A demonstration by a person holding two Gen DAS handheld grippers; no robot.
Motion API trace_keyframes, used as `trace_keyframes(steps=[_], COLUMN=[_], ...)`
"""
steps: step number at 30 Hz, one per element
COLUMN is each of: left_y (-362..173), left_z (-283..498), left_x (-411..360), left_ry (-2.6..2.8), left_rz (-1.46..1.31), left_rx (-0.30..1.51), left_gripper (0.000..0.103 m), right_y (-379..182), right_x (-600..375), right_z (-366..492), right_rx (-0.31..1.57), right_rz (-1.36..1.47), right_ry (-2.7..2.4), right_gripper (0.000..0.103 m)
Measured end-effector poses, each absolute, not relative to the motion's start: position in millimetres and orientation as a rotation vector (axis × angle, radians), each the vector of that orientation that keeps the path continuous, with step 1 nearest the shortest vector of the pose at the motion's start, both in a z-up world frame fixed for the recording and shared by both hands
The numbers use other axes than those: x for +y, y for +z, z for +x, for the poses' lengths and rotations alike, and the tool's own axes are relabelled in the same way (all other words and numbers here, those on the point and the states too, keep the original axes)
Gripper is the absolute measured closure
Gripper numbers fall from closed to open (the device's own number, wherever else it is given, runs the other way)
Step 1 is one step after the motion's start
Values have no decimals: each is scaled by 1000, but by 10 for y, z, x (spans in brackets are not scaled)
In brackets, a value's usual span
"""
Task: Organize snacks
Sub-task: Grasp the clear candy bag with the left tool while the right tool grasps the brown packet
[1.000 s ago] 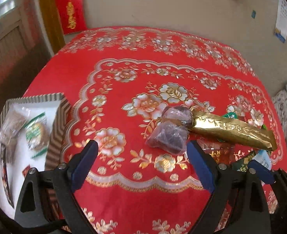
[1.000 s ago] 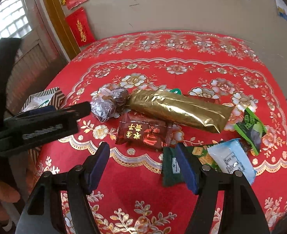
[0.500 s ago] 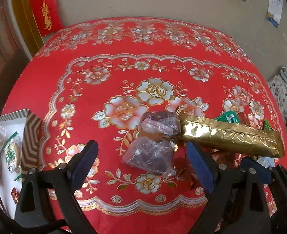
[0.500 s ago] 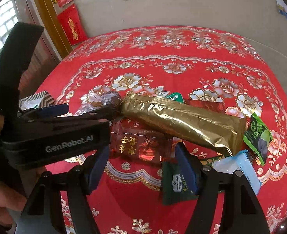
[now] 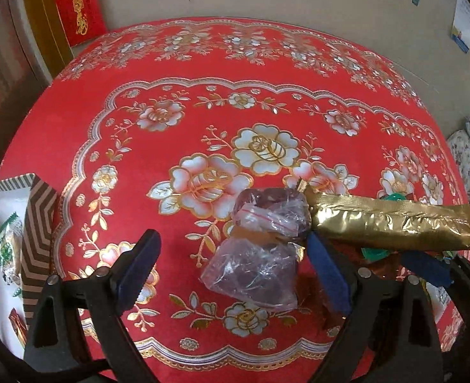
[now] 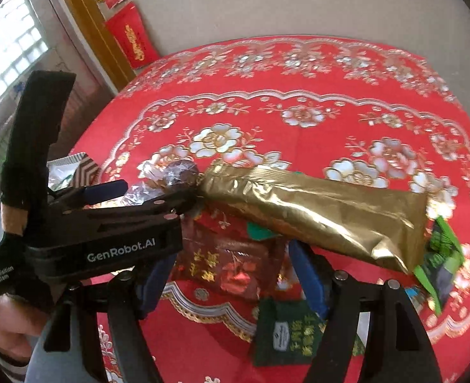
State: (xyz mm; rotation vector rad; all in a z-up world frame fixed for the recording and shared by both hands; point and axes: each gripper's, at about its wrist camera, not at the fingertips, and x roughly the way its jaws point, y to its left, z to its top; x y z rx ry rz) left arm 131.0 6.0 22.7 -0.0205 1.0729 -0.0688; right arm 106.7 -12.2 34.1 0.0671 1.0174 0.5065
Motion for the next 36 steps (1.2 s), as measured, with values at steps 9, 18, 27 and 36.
trace_keyframes(steps=[9,18,27,36], left_y=[196,180,178,123], left_z=[1335,1356,1340,1339], left_x=[50,87,117,41], left_ry=[-72,-75,-70,-50], left_rz=[-11,-24,-27,3], left_rx=[1079,1082,1083,1086], left_gripper=[11,11,11,10], right_y=[230,362,354,251], right_x=[-64,61,355,518], right_z=[1075,608,738,765], right_rx=[1050,1034,967,965], right_rz=[87,-20,-203,-331], right_ry=[578,575,631,632], right_gripper=[30,30,30,53])
